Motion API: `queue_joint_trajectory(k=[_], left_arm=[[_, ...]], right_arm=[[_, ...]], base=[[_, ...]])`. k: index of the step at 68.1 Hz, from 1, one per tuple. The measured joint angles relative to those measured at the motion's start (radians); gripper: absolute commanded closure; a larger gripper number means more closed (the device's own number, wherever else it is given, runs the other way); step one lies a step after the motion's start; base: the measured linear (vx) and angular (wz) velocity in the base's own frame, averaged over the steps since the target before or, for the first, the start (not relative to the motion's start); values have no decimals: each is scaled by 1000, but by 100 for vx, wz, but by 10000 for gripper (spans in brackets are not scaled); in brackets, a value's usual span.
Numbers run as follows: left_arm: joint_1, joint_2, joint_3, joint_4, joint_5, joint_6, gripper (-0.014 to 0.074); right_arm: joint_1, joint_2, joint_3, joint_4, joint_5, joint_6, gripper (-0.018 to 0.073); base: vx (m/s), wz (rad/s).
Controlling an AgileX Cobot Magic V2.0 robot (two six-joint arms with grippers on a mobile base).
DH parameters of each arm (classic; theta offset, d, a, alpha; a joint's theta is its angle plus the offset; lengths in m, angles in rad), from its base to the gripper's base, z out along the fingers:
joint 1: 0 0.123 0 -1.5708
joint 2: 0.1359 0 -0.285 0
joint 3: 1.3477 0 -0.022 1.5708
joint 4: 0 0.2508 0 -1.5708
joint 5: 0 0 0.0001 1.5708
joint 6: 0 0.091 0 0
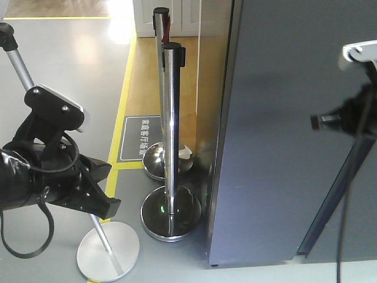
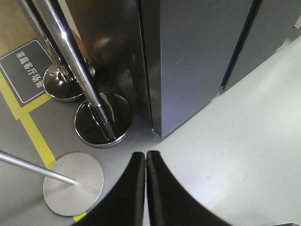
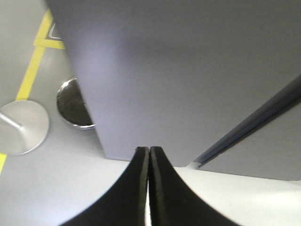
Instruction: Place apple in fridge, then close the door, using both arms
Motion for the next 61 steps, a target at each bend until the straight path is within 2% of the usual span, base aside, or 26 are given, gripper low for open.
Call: queue_joint_trajectory(k=[28, 45, 61], left_arm=[[0, 0, 0, 0, 0, 0, 603], [0, 0, 0, 0, 0, 0, 603], [0, 0, 0, 0, 0, 0, 603]], right_arm=[[14, -521, 338, 7, 255, 12, 564], [14, -780, 458, 11, 414, 16, 564], [14, -951, 532, 13, 471, 35, 564]], base=[[0, 0], [0, 0], [0, 0]])
